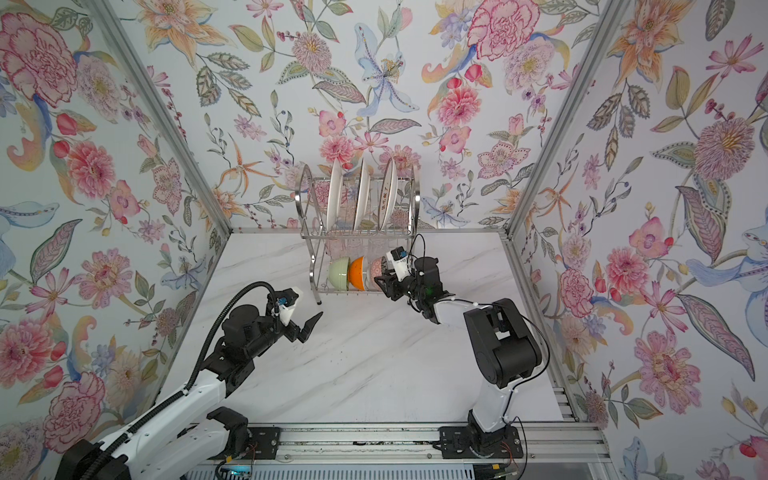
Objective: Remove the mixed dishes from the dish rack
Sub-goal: 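Move the right gripper onto the rim of the pink-patterned bowl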
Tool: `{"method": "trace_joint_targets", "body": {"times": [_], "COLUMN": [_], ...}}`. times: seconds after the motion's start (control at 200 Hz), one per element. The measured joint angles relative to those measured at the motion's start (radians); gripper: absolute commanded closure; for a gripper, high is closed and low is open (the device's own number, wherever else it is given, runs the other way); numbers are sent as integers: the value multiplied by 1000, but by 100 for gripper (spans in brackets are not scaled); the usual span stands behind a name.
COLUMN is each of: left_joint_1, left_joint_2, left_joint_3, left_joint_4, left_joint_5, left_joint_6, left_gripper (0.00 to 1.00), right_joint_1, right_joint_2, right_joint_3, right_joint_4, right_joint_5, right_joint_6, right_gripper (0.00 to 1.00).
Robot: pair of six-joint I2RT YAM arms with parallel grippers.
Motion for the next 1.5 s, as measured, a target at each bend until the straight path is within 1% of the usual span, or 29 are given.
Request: {"method": "trace_joint_targets", "body": {"times": [0.13,0.355,0.43,0.586,1.191,1.496], "left_joint_1": [-7,-18,-28,-34,-38,-38], "left_joint_2": [5,10,9,5,-2,20], "left_joint_3": [-1,-1,-1,-14,-21,-23], "left_joint_4": [10,20,29,42,48,54], "left_joint_5": [-14,-33,-42,-55,-76,-78], "left_joint_6": [0,0,0,-5,-7,-3], "left_gripper": [1,1,1,1,1,1], "right_joint_1": [2,8,11,11,33,39], "right_joint_2": [15,53,64,73,122,148], "right_joint_3": [17,44,51,63,92,119], "right_joint_4": [0,1,1,-3,-2,2], "right_joint_5": [-13,-37,-47,-54,-45,-42], "right_joint_6": [11,36,40,48,51,50], "right_gripper": [49,51,53,54,56,60]}}
